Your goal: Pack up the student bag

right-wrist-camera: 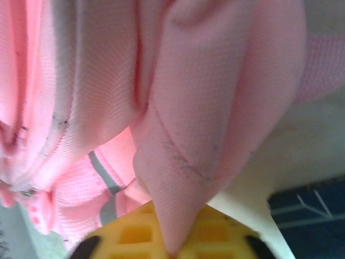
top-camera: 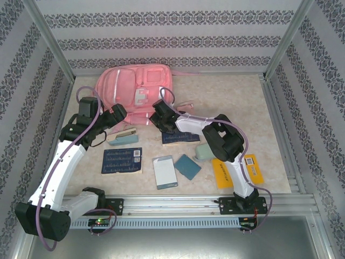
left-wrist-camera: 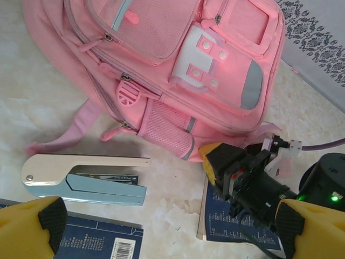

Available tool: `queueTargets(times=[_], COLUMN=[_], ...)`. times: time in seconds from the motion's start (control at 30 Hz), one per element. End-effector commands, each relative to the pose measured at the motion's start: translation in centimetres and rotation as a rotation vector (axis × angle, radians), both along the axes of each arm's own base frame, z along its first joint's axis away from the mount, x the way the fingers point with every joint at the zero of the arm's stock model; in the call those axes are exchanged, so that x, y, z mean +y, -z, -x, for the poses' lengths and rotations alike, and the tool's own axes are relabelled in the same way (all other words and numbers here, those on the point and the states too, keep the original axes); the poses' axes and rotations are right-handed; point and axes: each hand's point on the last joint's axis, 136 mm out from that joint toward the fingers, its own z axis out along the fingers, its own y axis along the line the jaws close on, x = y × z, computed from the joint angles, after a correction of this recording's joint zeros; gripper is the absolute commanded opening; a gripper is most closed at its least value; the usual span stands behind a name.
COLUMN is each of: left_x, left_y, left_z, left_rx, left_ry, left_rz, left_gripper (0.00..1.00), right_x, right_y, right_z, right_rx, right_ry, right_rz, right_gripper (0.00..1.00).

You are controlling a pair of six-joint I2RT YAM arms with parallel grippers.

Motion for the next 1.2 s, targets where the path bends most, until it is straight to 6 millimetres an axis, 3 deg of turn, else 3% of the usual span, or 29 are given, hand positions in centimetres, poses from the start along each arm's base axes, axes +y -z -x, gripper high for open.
queueTargets(times=[0.0, 0.13, 0.4, 0.57, 0.8, 0.9, 0.97, 1.03, 1.07, 1.17], left_x=[0.8, 1.0, 1.3, 1.2, 1.3, 1.3, 1.2, 1.0, 1.0, 0.8], left_y=[-1.2, -1.2, -1.2, -1.3, -0.9, -0.8, -0.6, -0.4, -0.3, -0.3], left_z=[0.0, 0.1, -0.2, -0.3, -0.2, -0.2, -0.2, -0.2, -0.2, -0.1], left_rx=[-0.055, -0.060, -0.073, -0.078, -0.079, -0.088, -0.090, -0.087, -0.089, -0.090], left_ry=[-0.031, -0.039, -0.045, -0.043, -0.038, -0.038, -0.034, -0.027, -0.027, -0.017], left_rz=[-0.010, -0.022, -0.043, -0.042, -0.050, -0.050, -0.047, -0.041, -0.039, -0.034], left_gripper=[1.00, 1.00, 1.00, 1.00, 1.00, 1.00, 1.00, 0.99, 0.99, 0.99], right_x=[0.4, -1.1, -5.3, -8.5, -16.0, -21.0, -25.5, -29.2, -30.8, -33.2], right_y=[-6.0, -11.8, -19.7, -22.7, -25.8, -25.6, -23.4, -20.7, -19.2, -16.8], right_z=[-3.6, -5.3, -7.0, -6.9, -4.8, -3.0, -2.1, -1.3, -0.9, 0.3], right_rx=[-0.164, -0.255, -0.358, -0.392, -0.412, -0.399, -0.343, -0.273, -0.235, -0.179], right_ry=[0.018, 0.014, -0.039, -0.115, -0.150, -0.120, -0.037, 0.043, 0.085, 0.148], right_rz=[-0.080, -0.112, -0.194, -0.114, -0.215, -0.187, -0.130, -0.069, -0.016, 0.120], right_gripper=[0.00, 0.00, 0.00, 0.00, 0.00, 0.00, 0.00, 0.31, 0.42, 0.54])
